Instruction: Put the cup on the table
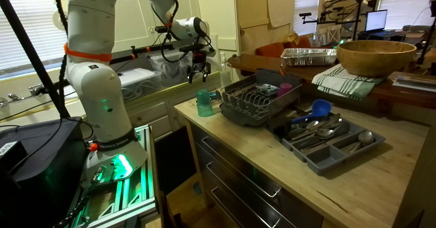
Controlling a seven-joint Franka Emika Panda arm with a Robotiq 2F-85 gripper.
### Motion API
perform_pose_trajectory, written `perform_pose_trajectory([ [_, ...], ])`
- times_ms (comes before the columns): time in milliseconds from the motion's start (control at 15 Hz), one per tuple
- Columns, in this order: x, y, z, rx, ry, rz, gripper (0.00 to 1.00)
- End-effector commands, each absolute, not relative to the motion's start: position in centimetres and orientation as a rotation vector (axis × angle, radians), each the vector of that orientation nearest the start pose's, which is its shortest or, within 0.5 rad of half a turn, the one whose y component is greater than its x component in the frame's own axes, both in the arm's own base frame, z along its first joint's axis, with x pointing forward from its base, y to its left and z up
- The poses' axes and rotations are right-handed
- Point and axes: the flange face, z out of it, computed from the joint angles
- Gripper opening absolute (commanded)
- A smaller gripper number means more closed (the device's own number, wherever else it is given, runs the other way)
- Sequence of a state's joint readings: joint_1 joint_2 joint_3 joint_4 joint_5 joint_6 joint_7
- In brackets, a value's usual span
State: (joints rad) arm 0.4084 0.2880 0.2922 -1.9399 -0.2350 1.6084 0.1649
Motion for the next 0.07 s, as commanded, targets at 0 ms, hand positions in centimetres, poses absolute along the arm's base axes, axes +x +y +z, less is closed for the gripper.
perform_pose_trajectory([
  [0, 42.22, 31.91, 32.25, -3.274, -1.029, 0.823, 1.00],
])
